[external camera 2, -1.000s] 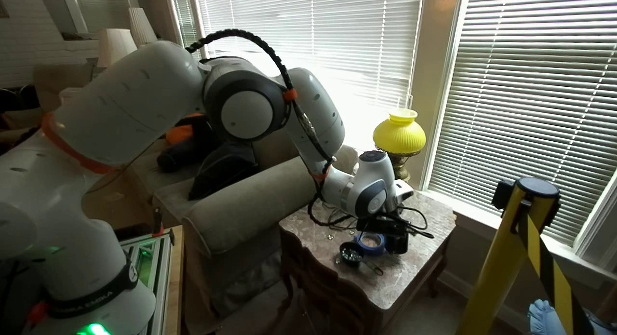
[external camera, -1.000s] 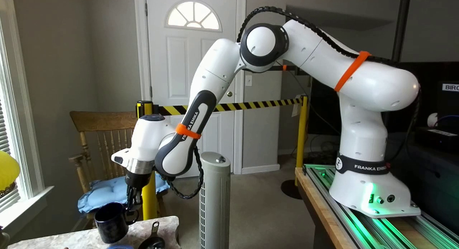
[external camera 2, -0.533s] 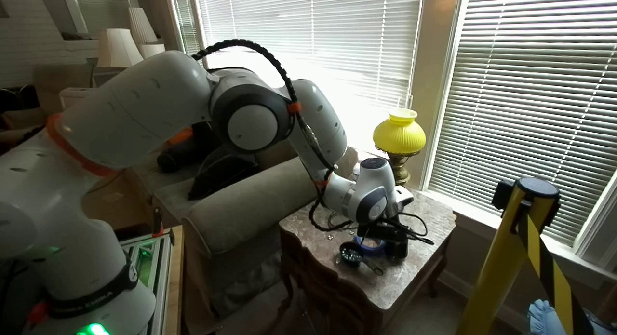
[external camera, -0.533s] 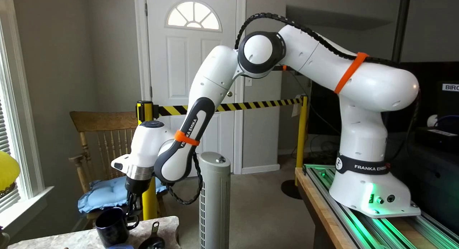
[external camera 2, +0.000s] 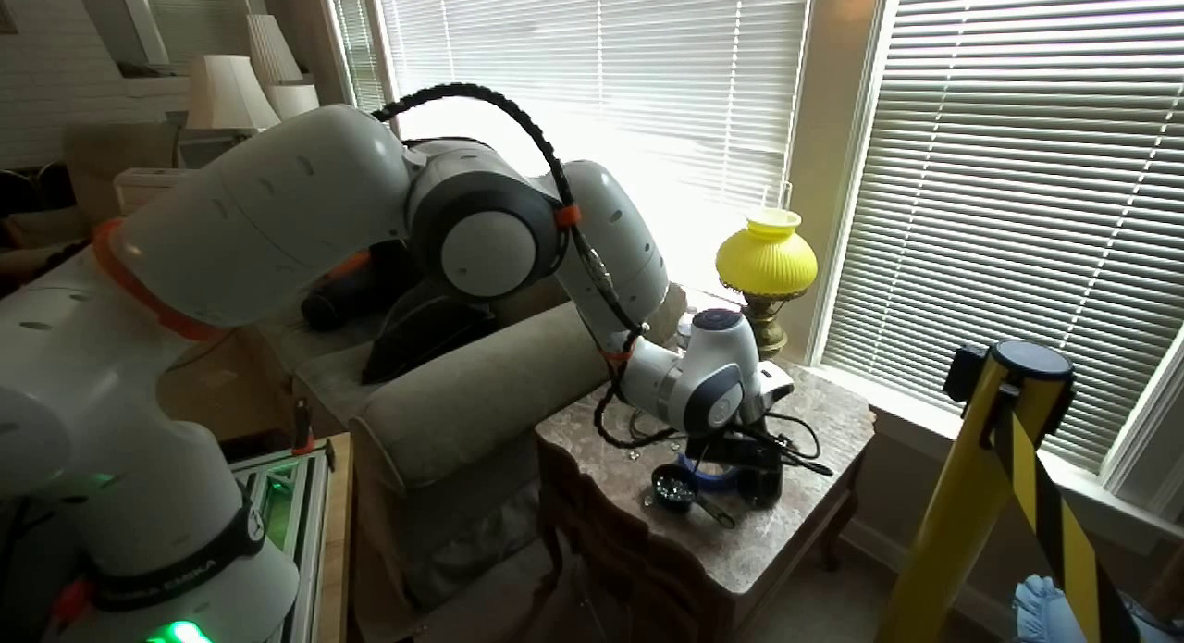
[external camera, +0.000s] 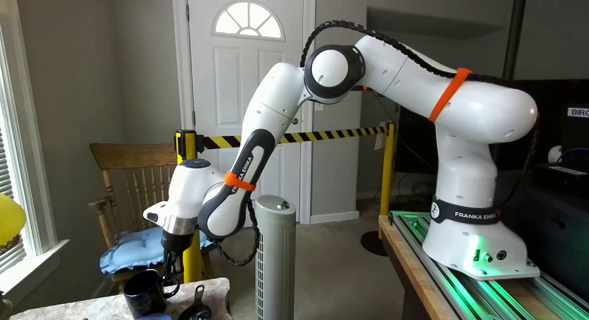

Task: Empty the contents of the black mug into the measuring cup and place the mug back

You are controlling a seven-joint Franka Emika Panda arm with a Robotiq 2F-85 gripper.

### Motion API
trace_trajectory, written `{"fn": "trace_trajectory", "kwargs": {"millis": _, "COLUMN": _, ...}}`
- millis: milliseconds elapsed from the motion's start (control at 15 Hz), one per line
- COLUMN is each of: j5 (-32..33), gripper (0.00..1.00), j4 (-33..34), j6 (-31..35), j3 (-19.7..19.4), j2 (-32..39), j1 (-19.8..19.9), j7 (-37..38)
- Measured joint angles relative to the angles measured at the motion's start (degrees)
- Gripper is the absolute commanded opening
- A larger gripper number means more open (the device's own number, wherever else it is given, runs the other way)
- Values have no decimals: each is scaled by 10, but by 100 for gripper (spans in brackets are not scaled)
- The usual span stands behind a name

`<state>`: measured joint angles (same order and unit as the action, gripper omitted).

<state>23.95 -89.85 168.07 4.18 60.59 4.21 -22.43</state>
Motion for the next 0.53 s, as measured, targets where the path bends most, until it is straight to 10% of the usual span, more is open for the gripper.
{"fn": "trace_trajectory", "kwargs": {"millis": 533, "j5": 0, "gripper": 98, "j4": 0, "j6": -26, "j3": -3, "j2": -4, "j1": -4, "j7": -33}}
